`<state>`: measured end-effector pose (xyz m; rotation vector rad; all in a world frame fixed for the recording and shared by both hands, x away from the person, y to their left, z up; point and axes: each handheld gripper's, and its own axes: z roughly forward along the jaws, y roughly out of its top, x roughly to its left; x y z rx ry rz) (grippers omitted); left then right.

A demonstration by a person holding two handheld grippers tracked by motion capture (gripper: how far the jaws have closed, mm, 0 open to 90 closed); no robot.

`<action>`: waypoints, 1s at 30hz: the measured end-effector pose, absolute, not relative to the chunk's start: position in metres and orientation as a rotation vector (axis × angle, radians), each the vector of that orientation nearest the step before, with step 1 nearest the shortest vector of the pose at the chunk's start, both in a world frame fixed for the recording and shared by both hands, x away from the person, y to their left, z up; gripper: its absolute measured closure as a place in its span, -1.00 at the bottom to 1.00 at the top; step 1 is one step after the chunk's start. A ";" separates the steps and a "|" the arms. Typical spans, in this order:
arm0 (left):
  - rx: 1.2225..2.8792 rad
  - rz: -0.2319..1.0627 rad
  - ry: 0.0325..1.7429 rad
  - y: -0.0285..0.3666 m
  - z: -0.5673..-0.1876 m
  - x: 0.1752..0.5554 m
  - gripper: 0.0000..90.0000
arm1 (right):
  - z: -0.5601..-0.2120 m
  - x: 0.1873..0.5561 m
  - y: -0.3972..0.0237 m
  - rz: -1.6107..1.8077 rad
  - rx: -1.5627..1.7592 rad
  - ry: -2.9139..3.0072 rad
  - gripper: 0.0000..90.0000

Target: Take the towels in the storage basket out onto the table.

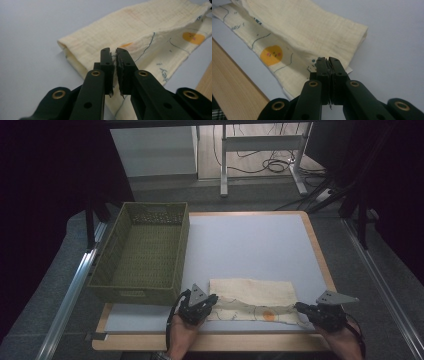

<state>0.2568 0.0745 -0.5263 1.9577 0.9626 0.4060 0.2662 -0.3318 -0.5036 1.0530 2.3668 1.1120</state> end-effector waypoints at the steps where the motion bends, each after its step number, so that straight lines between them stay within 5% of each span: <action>1: 1.959 0.399 0.966 0.076 -0.527 0.255 0.82 | -0.505 0.265 -0.332 1.119 1.060 2.372 0.93; 18: 1.957 0.347 1.010 0.097 -0.517 0.235 0.08 | -0.484 0.251 -0.351 1.178 1.090 2.316 0.65; 30: 2.058 0.347 1.044 0.085 -0.541 0.246 0.19 | -0.512 0.262 -0.330 1.100 1.087 2.363 0.37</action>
